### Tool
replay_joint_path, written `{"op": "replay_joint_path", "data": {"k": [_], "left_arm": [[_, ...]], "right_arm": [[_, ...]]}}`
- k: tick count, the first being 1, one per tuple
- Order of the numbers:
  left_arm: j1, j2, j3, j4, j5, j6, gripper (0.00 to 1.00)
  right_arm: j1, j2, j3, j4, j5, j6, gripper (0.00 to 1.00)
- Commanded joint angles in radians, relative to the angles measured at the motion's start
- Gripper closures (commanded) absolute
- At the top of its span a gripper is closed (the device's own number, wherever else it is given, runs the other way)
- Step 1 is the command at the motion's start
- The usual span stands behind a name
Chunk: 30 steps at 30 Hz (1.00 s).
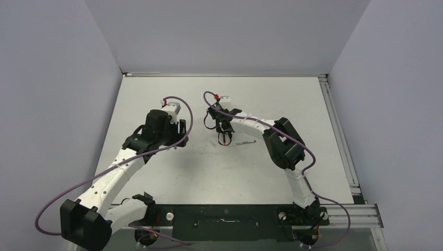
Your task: Insert the pens into the pen caps
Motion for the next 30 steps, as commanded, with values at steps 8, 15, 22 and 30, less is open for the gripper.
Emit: {"op": "replay_joint_path", "data": {"k": [8,15,22,30], "left_arm": [[-0.003,-0.008,0.009,0.038,-0.007,-0.001,0.41],[-0.003,-0.018,0.005,0.041,-0.007,-0.001,0.4],[-0.003,-0.032,-0.003,0.056,0.036,0.0,0.4],[-0.003,-0.042,-0.017,0.113,0.189,-0.054,0.4]], "right_arm": [[-0.01,0.052,0.046,0.005,-0.032,0.01,0.95],[-0.017,-0.012,0.064,0.025,-0.03,-0.002,0.95],[-0.018,-0.142,-0.015,0.076,-0.016,-0.004,0.95],[-0.017,-0.356,-0.159,0.135,-0.058,0.0,0.95]]}}
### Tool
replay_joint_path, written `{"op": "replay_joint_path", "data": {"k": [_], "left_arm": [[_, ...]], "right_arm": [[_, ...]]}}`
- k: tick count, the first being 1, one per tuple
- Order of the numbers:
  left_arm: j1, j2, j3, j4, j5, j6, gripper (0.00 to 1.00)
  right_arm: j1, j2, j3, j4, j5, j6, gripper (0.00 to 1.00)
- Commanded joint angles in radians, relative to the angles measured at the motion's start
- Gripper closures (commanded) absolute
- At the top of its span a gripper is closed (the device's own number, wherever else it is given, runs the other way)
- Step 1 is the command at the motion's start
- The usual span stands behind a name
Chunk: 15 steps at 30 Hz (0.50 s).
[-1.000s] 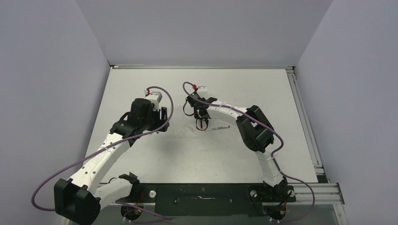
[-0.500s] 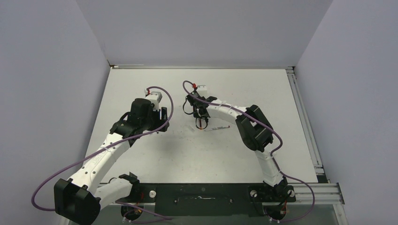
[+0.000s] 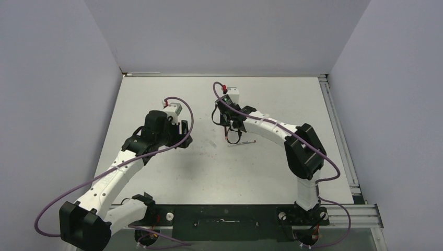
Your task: Insert the pens into the pen caps
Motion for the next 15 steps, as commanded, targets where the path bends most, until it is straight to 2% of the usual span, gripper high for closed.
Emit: {"op": "replay_joint_path", "data": {"k": [1,8,15], "left_arm": [[-0.001,-0.028,-0.003,0.103,0.13,-0.055,0.39],[-0.002,-0.046,-0.046,0.268,0.342,-0.204,0.38],[-0.003,-0.059,-0.122,0.525,0.518,-0.407,0.37]], "right_arm": [[-0.004,-0.186,-0.075,0.084,-0.033,0.006,0.95],[-0.002,-0.423,-0.24,0.19,-0.131,0.015,0.95],[-0.002,-0.624,-0.361,0.288,-0.254,0.051,0.95]]}}
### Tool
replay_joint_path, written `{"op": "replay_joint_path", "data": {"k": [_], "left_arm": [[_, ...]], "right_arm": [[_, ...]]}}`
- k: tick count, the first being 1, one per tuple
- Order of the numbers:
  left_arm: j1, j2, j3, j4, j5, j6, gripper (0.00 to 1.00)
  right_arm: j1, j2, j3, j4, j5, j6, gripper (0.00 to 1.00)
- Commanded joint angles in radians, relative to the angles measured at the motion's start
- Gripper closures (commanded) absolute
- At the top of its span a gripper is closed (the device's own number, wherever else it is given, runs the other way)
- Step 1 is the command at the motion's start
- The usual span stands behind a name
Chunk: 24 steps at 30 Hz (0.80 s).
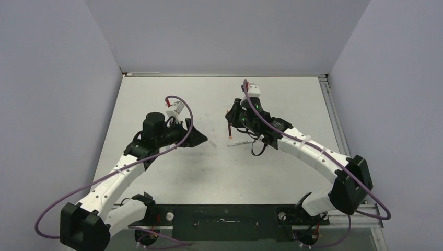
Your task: Insert the pens into the pen caps
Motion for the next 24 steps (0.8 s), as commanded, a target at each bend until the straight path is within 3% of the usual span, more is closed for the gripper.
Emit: {"op": "replay_joint_path", "data": {"k": [1,8,16,24], "left_arm": [[-0.003,-0.029,-0.038,0.282,0.173,-0.179,0.37],[-0.004,-0.04,-0.098,0.508,0.25,-0.362,0.37],[-0.006,-0.072,-0.177,0.819,0.282,-0.58,0.36],[-0.006,-0.108,-0.196,0.936,0.271,-0.664,0.35]], "right_arm": [[-0.002,-0.131,-0.049,0.131,-0.113,0.044,0.95],[-0.001,-0.265,-0.138,0.294,-0.253,0.123,0.95],[0.003,-0.301,-0.175,0.421,-0.366,0.238,0.95],[0.078,-0.281,-0.156,0.488,-0.359,0.29,0.95]]}}
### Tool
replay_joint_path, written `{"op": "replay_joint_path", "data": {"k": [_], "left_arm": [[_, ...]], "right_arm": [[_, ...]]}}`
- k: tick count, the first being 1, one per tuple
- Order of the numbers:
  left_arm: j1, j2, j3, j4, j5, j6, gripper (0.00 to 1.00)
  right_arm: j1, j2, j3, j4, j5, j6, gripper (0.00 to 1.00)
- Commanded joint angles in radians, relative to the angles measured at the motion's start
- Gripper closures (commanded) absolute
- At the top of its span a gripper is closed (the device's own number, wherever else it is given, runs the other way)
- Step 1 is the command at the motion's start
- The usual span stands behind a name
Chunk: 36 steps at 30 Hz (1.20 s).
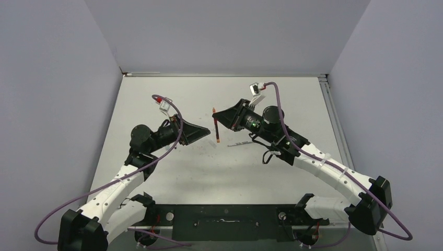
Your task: Insert the pens into the pen caps
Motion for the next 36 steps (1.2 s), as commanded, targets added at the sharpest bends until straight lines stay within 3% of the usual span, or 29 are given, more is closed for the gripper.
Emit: {"op": "replay_joint_path", "data": {"k": [1,11,26,36], "left_arm": [[-0.005,-0.032,0.003,0.155,0.011,-0.065,0.35],[-0.005,-0.058,0.012,0.172,0.019,-0.083,0.43],[-0.006,-0.066,0.004,0.191,0.037,-0.097,0.62],[-0.006,-0.055,0.013,0.212,0.044,-0.104,0.68]], "right_arm": [[0.055,0.0,0.027,0.115,-0.007,0.039,0.95],[0.137,0.068,0.087,0.153,0.041,0.036,0.95],[0.163,0.095,0.111,0.179,0.066,0.04,0.95],[0.171,0.107,0.117,0.185,0.065,0.039,0.95]]}}
